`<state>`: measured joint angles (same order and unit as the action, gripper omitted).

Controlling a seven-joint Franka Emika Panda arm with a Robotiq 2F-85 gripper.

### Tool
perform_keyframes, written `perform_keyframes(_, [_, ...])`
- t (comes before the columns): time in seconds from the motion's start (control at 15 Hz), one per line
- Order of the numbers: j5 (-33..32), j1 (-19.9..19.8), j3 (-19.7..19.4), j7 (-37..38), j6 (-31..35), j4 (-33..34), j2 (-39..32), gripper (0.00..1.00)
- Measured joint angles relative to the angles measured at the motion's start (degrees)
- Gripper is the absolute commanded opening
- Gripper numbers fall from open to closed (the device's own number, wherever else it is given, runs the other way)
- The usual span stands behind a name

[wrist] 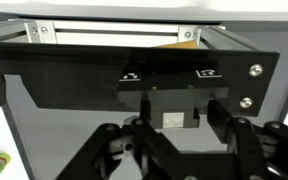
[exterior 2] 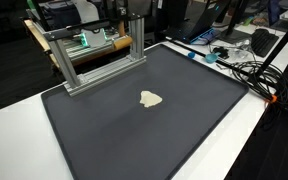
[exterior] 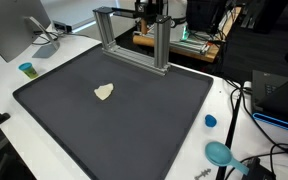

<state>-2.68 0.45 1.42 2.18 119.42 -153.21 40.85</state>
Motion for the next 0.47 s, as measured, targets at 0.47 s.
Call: perform_keyframes(0.47, [0.79,-0.33,-2.41,-0.8,-0.63,-0.38,8.74,1.0])
